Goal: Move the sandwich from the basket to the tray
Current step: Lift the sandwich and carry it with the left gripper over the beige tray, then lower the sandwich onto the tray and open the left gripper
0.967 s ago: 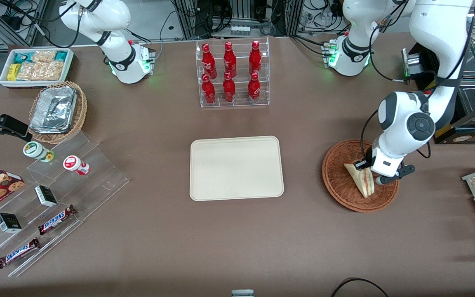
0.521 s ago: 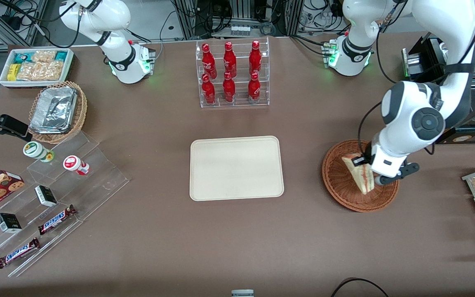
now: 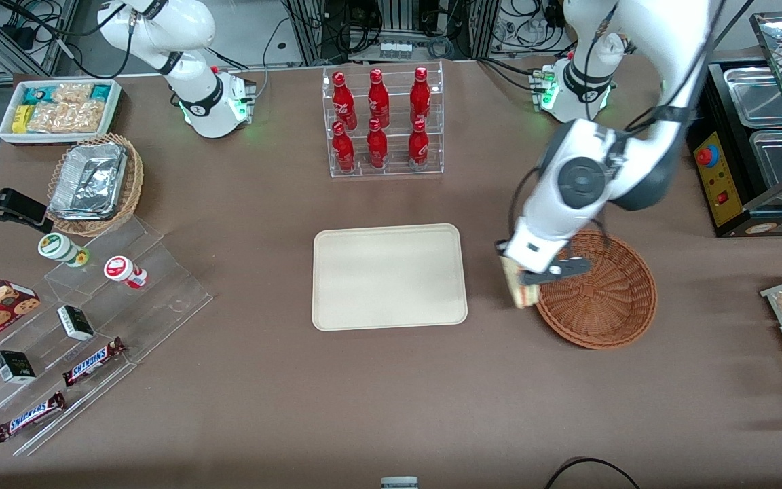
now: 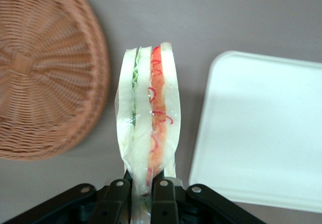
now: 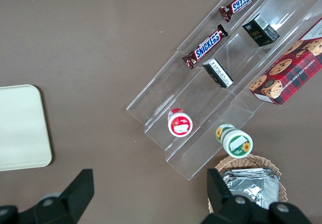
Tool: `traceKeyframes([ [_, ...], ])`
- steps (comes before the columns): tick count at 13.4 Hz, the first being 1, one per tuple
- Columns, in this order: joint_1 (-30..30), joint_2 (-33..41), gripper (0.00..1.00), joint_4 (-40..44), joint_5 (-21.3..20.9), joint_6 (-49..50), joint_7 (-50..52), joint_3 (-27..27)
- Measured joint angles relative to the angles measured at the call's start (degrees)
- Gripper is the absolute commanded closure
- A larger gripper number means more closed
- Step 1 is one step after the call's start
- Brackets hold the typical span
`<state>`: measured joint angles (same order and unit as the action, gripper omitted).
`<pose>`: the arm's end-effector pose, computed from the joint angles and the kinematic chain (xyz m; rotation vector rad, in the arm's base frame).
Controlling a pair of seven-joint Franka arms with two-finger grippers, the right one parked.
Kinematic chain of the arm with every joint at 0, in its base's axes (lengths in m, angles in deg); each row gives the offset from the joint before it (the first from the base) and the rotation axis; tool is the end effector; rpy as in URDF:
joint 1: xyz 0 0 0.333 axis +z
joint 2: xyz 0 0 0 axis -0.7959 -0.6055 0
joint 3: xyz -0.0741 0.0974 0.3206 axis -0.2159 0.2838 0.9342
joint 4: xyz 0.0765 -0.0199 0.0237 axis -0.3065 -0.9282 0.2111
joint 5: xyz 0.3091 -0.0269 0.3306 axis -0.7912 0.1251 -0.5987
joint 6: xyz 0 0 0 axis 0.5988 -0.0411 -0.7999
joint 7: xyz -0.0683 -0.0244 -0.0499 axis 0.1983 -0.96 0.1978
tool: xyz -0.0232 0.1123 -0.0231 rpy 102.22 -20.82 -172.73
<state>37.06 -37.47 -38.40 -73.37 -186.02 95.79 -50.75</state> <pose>0.5832 -0.3284 0.3366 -3.1235 -0.2355 0.1417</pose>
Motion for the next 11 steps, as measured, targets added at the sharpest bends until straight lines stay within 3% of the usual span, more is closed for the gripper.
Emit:
traceKeyframes([
  [4, -8.44, -7.66, 1.0, 7.63, -0.1, -0.08, 1.62, -0.03],
  [11, -19.4, -22.66, 1.0, 23.23, -3.48, -0.08, 14.11, 0.12],
])
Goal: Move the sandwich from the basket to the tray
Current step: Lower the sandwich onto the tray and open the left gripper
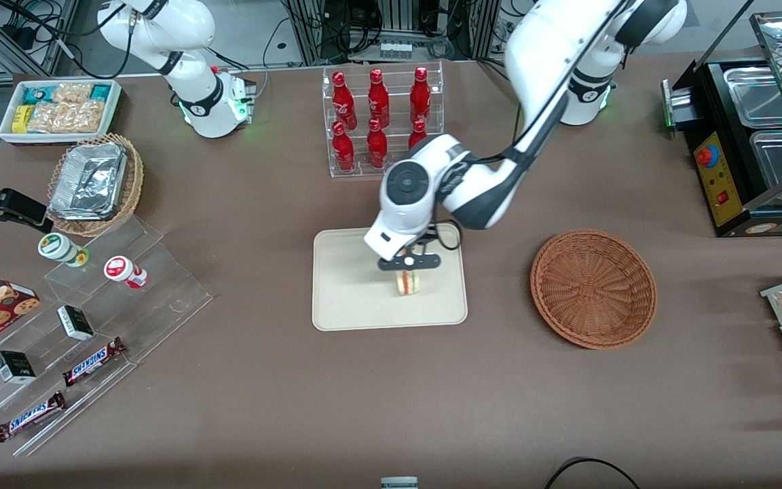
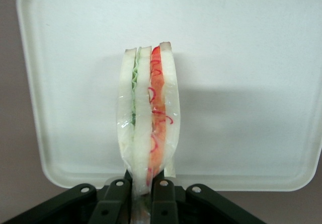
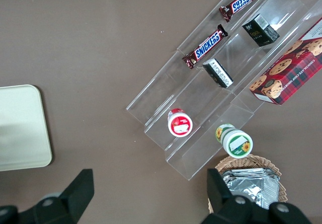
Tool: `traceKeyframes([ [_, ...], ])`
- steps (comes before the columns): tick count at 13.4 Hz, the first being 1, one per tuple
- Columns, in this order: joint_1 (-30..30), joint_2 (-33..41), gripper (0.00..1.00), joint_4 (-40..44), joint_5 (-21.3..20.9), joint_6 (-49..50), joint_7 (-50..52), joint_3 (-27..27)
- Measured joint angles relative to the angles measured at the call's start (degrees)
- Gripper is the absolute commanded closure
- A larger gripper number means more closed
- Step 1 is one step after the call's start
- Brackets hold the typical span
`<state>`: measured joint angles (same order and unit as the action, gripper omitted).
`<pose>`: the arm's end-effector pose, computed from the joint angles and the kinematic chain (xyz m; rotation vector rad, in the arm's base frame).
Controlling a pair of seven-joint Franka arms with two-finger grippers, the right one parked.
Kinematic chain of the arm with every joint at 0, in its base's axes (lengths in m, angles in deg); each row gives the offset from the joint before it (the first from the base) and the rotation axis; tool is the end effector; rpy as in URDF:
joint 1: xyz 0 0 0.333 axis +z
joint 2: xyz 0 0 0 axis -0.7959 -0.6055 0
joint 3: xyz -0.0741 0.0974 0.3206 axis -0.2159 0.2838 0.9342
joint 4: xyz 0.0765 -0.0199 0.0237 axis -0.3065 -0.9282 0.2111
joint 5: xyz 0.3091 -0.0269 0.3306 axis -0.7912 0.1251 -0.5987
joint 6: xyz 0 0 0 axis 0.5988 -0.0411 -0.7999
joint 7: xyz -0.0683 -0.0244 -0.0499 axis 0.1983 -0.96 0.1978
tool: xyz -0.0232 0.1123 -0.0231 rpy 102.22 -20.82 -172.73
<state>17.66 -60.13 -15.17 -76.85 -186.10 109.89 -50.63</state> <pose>0.5328 -0.5668 0.2565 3.1275 0.1122 -0.1527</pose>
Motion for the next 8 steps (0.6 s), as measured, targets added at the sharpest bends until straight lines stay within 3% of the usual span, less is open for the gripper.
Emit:
traceKeyframes([
  [6, -1.77, -6.25, 1.0, 6.37, -0.35, -0.05, 5.09, 0.07],
  [7, -1.77, -6.61, 0.9, 6.64, -0.35, -0.23, 5.51, 0.08],
  [8, -1.77, -6.86, 0.48, 6.8, -0.35, -0.64, 5.71, 0.1],
])
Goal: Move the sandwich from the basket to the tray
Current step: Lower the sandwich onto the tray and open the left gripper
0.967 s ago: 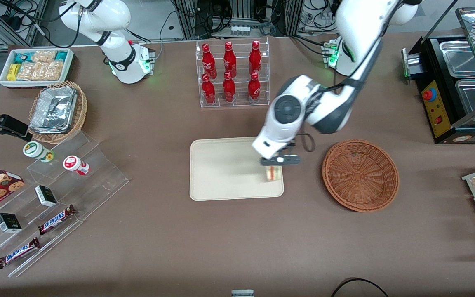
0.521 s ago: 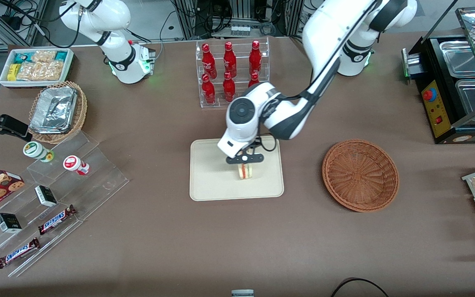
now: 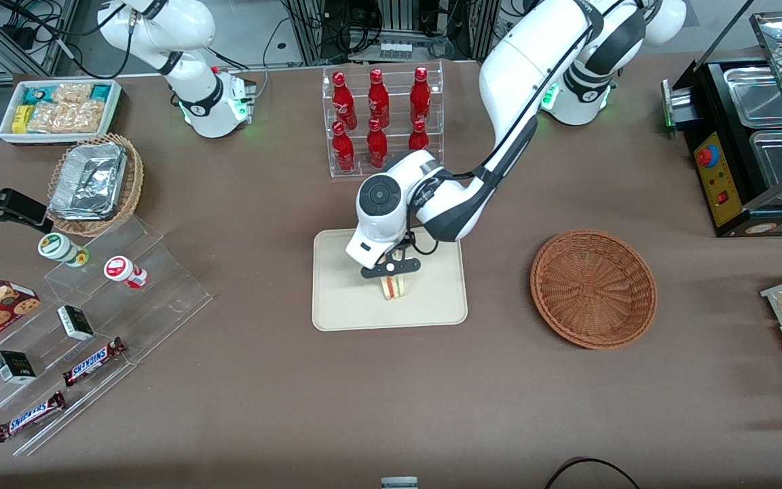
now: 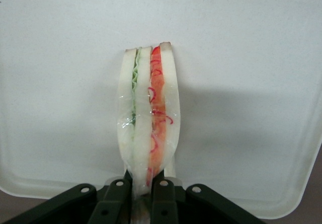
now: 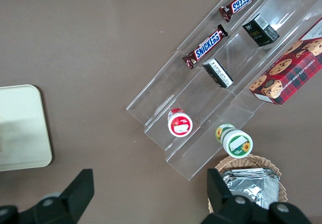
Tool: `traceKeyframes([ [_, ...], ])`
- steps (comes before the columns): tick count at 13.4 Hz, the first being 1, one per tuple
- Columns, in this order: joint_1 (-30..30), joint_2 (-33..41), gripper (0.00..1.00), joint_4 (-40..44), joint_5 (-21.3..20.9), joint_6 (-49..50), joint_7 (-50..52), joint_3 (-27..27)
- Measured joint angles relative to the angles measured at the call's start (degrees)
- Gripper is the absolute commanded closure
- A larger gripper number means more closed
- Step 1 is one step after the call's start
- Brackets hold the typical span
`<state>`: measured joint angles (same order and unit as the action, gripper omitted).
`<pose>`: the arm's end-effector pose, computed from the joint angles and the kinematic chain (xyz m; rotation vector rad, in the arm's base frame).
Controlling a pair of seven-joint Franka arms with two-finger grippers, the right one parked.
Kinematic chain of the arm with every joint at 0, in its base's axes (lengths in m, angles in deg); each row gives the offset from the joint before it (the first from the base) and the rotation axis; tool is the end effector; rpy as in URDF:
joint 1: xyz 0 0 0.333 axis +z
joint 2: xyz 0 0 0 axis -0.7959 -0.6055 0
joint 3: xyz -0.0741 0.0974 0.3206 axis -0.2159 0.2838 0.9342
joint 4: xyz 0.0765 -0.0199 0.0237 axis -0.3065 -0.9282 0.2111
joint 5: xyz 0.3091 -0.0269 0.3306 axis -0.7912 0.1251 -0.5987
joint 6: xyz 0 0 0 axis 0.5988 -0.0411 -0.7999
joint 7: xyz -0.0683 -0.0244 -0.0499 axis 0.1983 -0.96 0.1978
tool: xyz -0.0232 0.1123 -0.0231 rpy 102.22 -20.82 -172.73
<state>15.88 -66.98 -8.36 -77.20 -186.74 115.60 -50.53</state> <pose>0.5390 -0.5954 0.2232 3.1060 0.2463 -0.1616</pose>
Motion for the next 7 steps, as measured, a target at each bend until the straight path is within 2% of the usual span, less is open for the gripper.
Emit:
traceKeyframes([
  [1, 0.0, -0.18, 0.0, 0.02, 0.0, -0.42, 0.11, 0.04],
  [7, 0.06, 0.04, 0.0, 2.55, -0.02, -0.51, 0.14, 0.26],
])
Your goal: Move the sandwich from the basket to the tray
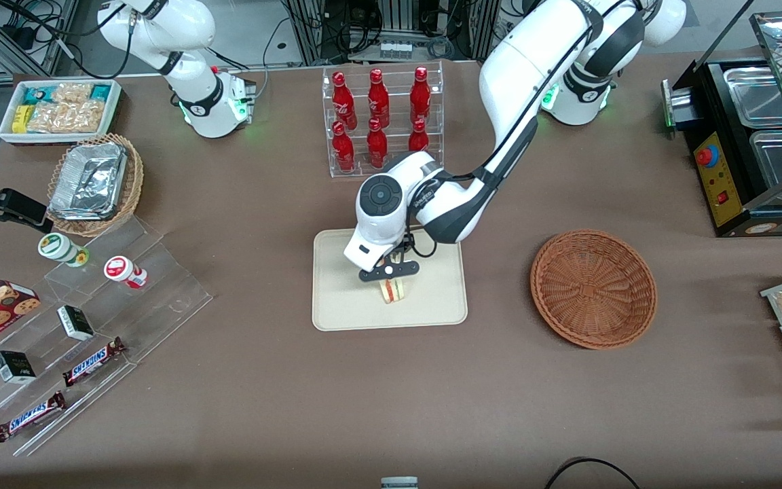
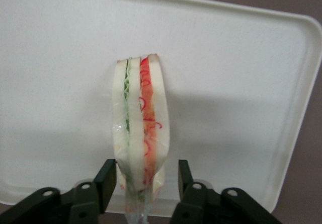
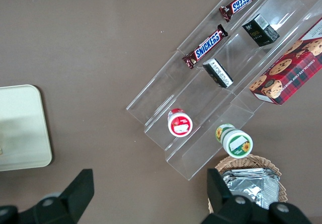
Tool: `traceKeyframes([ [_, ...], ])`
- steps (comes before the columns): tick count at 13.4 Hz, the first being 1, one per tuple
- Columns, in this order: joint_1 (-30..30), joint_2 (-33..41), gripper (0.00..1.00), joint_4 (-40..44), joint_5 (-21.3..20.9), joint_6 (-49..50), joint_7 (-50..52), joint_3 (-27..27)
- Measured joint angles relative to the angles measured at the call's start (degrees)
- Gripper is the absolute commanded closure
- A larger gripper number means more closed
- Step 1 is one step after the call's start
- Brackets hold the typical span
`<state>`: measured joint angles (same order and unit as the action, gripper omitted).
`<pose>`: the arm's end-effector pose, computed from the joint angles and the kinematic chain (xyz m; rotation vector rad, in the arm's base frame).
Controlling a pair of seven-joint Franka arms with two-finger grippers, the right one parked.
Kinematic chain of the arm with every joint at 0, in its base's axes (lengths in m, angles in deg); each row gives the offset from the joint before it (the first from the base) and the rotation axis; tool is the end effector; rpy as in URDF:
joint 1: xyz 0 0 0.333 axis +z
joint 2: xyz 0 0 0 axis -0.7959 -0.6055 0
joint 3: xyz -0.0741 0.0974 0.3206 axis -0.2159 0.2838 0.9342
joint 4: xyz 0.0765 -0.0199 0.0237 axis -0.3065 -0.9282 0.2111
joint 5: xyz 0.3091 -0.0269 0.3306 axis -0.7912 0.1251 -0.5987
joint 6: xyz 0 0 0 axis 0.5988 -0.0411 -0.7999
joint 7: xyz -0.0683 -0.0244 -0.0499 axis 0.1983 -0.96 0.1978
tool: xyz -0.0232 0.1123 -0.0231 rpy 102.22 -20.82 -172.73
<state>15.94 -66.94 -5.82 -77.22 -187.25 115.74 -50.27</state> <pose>0.5540 -0.6000 0.2462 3.0673 0.2628 -0.1049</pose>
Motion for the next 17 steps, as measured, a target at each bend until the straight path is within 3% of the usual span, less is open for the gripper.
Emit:
traceKeyframes([
  [8, 2.87, 9.72, 0.0, 0.83, -0.68, 14.94, -3.52, 0.87],
  [17, 20.93, 21.7, 0.0, -13.64, -0.67, 16.37, -28.4, 1.08],
])
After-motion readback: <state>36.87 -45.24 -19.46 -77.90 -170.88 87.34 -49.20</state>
